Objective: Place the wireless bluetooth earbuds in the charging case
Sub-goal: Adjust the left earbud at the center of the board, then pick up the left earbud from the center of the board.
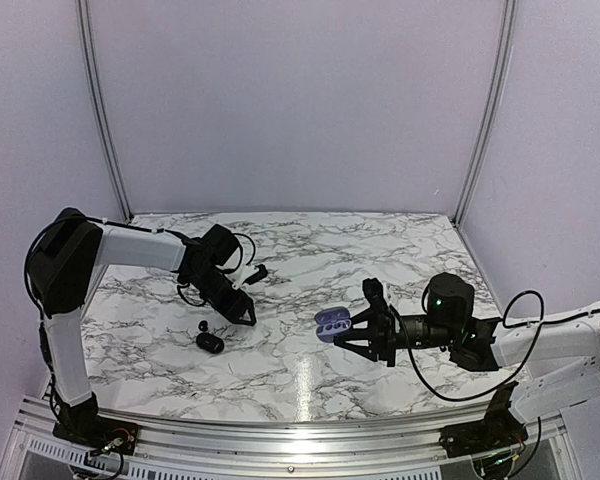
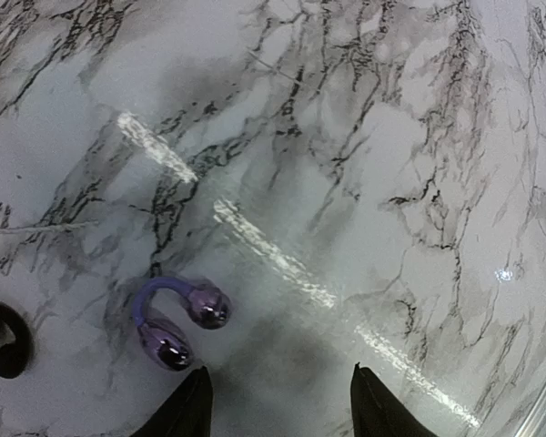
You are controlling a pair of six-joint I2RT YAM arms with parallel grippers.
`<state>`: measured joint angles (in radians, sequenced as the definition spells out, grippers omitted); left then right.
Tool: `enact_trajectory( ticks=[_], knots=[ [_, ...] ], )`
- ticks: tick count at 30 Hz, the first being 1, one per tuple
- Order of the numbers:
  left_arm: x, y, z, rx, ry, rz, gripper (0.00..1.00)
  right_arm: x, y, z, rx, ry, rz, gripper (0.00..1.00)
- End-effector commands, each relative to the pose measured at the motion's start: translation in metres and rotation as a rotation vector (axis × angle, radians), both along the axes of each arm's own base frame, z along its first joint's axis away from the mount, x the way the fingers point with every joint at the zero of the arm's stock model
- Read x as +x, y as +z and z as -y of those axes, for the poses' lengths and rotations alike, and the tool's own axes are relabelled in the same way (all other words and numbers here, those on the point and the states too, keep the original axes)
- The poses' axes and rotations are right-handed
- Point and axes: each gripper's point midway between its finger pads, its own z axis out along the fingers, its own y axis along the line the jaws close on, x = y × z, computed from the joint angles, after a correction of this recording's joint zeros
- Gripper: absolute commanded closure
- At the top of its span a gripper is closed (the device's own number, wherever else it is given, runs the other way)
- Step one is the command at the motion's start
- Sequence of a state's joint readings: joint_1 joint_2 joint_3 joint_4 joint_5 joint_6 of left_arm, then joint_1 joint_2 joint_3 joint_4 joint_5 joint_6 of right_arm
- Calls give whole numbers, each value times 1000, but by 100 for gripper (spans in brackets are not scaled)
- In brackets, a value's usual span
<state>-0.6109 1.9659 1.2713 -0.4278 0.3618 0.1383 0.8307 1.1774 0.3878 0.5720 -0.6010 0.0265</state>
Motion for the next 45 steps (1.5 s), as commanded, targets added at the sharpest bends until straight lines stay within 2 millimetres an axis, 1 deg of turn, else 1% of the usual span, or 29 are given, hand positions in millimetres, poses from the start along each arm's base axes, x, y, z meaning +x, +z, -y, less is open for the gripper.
enact_trajectory(
  ticks=[1,3,6,8,11,12,14,19,23,30,34,39,45],
  knots=[
    [-16,12,11,-33,-48,2,48,0,11,1,30,6,26,100],
    [-8,18,7,-24,-20,34,50,0,11,2,30,4,28,100],
    [4,38,3,-56,21,71,53,0,11,2,28,3,29,100],
    [17,51,-2,-86,63,98,54,0,11,2,29,3,29,100],
    [40,59,-15,-102,143,107,58,0,11,2,32,1,31,100],
    [47,57,-19,-95,165,108,60,0,12,2,33,1,31,100],
    [56,51,-21,-89,183,103,63,0,12,2,33,0,29,100],
    [66,37,-15,-81,179,83,67,1,11,3,31,-6,28,100],
    [65,28,-7,-102,158,46,69,1,11,3,28,-9,28,100],
    [57,7,-7,-90,142,-7,71,2,11,2,27,-8,26,100],
    [51,1,-8,-84,133,-20,72,2,11,2,26,-4,28,100],
    [39,-1,-2,-88,100,-34,72,2,11,2,26,-4,29,100],
    [27,-13,0,-67,78,-54,73,1,11,3,26,-5,29,100]
  ],
)
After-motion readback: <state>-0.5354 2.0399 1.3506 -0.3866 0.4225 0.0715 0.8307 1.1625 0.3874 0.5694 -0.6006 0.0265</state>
